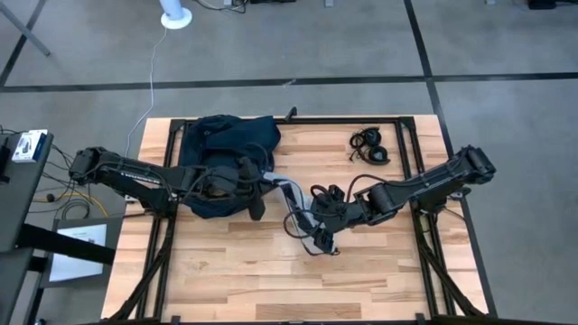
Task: Unpack backpack
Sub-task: Remove the black calculator from the white zip lock bag
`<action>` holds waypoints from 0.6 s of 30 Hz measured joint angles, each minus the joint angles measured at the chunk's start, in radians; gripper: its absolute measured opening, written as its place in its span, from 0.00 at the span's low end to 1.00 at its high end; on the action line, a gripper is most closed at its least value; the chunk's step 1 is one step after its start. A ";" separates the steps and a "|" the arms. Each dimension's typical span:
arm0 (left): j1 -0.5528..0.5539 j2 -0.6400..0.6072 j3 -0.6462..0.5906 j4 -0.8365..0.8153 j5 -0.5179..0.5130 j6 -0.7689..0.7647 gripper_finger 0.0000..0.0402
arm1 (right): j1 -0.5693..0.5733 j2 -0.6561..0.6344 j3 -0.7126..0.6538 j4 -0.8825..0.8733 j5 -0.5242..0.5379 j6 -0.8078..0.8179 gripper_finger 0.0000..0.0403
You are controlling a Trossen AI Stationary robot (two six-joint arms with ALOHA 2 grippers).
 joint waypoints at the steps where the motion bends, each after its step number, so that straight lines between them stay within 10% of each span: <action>1: 0.002 0.000 0.000 -0.001 0.000 -0.005 0.00 | 0.000 0.010 0.000 -0.002 0.001 -0.006 0.65; 9: -0.001 0.000 0.000 0.008 -0.002 -0.006 0.00 | -0.021 0.016 -0.001 0.008 0.198 0.015 0.65; 18: -0.033 0.000 0.000 0.010 -0.002 0.058 0.00 | -0.127 0.016 -0.001 0.032 0.178 -0.042 0.65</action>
